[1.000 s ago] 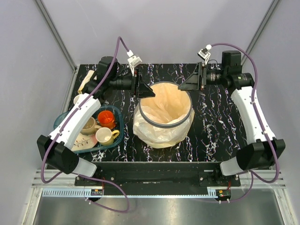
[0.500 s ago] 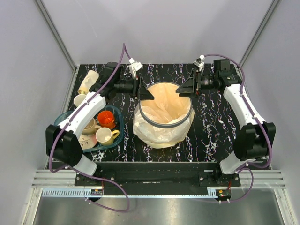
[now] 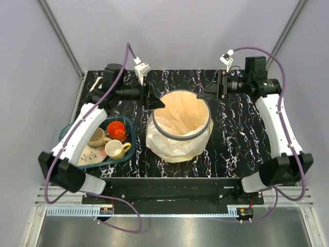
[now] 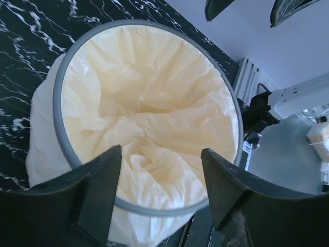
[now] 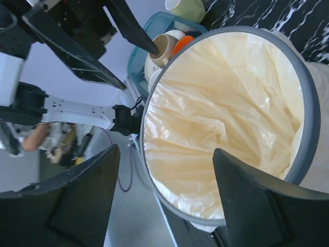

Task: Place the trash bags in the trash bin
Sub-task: Place the lid in the trash bin, then reset both arms

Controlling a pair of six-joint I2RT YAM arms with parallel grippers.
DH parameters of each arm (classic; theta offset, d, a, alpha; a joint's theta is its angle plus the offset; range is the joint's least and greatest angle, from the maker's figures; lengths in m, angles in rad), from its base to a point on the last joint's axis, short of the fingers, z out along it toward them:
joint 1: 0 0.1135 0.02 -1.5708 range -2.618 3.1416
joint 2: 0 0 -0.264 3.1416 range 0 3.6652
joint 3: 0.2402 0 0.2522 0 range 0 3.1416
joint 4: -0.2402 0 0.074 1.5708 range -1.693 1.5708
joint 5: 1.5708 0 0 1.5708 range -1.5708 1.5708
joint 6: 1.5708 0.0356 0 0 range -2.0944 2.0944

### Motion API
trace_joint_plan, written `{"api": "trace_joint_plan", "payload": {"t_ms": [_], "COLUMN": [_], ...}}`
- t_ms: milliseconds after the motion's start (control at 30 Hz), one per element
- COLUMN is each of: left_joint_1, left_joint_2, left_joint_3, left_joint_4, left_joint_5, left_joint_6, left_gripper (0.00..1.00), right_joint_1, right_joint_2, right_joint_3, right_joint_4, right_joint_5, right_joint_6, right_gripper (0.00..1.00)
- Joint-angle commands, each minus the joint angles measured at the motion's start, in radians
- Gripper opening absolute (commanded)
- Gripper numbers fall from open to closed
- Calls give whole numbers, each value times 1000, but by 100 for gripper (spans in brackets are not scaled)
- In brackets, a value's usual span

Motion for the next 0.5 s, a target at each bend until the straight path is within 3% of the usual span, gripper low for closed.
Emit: {"api": "trace_joint_plan", "payload": {"t_ms": [0,33,67,100,200,333,467], "left_joint_1": [36,50,65,99,185,249,280], "left_joint_2": [-155,-170,-193,-203,-229,-255,-322], "left_joint_3": [70,70,72,75,92,113,31], "left_joint_4": [-118,-147,-165,-184,-274,-417,-415], "left_joint_5": [-78,-88,-91,-94,-87,-199,-353], "left_joint_6": [115,125,132,142,173,176,155], "left_gripper": [73,81,95,99,99,99,99], "right_joint_1": [-3,-3,-3,-3,-4,-6,-7], "right_joint_2": [-157,-173,-186,-220,-283,-341,-421], "right_joint_3": [71,72,72,66,22,-55,-193], "right_joint_4": [-156,-169,-179,-185,-193,-222,-225], "right_joint_5": [136,168,244,289,450,590,714], "right_joint_6": [-175,-187,-189,-222,-247,-276,-252], "right_gripper": [86,91,97,99,100,100,100]}}
